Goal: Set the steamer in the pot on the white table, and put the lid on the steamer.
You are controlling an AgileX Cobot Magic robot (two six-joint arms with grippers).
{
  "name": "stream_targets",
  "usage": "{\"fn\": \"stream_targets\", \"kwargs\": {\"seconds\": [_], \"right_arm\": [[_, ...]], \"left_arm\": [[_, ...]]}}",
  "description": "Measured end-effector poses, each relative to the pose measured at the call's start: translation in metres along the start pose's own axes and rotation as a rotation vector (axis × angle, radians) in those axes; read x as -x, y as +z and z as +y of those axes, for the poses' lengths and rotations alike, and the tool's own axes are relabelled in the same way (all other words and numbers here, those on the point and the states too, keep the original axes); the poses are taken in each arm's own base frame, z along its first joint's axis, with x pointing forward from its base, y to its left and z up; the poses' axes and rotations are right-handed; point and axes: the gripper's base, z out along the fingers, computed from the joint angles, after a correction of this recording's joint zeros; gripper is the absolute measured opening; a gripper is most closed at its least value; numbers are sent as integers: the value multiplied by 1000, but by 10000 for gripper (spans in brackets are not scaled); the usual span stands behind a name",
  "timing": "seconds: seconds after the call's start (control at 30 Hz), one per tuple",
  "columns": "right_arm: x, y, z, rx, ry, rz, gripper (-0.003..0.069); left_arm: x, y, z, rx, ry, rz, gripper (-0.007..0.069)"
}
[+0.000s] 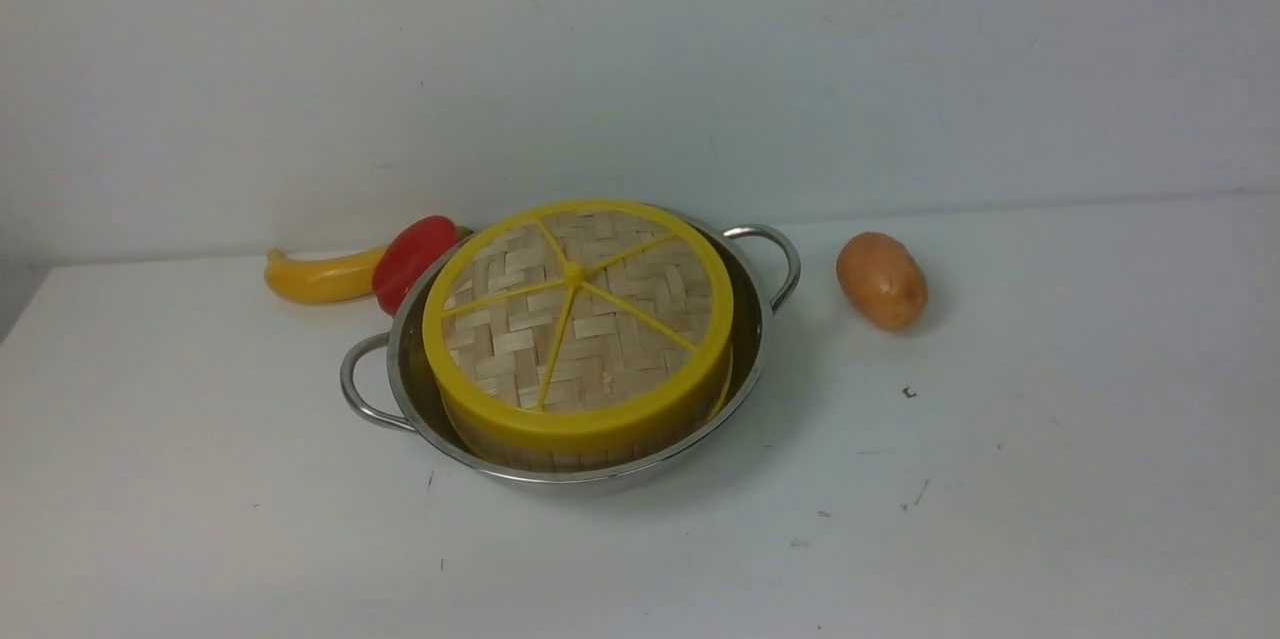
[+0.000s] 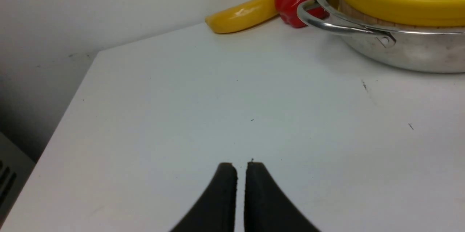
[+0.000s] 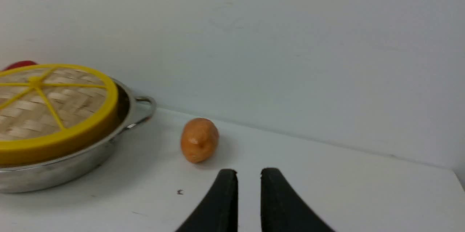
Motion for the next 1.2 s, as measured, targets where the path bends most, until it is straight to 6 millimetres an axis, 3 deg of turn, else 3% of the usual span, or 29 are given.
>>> {"fn": "stream_targets", "kwargs": {"seconds": [0.13, 0.3, 1.2], "right_arm": [[-54, 6, 1, -92, 112, 1, 139], [-90, 7, 2, -164, 195, 7, 150], [-92, 3, 2, -176, 234, -40, 208]], "left_arm": [[0, 0, 0, 0, 0, 0, 31], [0, 0, 0, 0, 1, 0, 31], [0, 0, 0, 0, 1, 0, 31]]}}
